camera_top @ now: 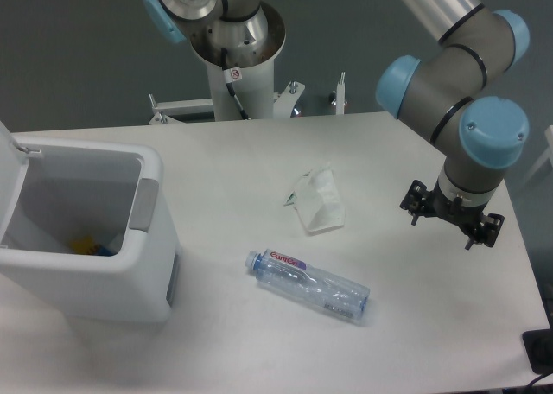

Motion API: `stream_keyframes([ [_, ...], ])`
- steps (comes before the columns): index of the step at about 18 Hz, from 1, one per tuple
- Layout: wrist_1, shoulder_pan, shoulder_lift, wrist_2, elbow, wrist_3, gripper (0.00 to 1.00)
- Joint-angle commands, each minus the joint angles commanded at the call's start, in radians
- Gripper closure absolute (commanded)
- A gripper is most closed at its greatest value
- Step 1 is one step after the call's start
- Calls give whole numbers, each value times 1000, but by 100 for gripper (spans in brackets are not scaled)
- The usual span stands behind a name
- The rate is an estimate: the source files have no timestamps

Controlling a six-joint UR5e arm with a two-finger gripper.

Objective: Place the trash in the trash can
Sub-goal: 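Move the gripper over the crumpled white tissue and lower it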

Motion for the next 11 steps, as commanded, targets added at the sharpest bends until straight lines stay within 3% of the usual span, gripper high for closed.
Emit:
stream_keyframes([
  [3, -3, -2, 11, 0, 0, 0, 0],
  [9, 5, -2, 44, -6, -58, -5, 0],
  [11, 55, -8, 63, -14, -99, -44, 0],
])
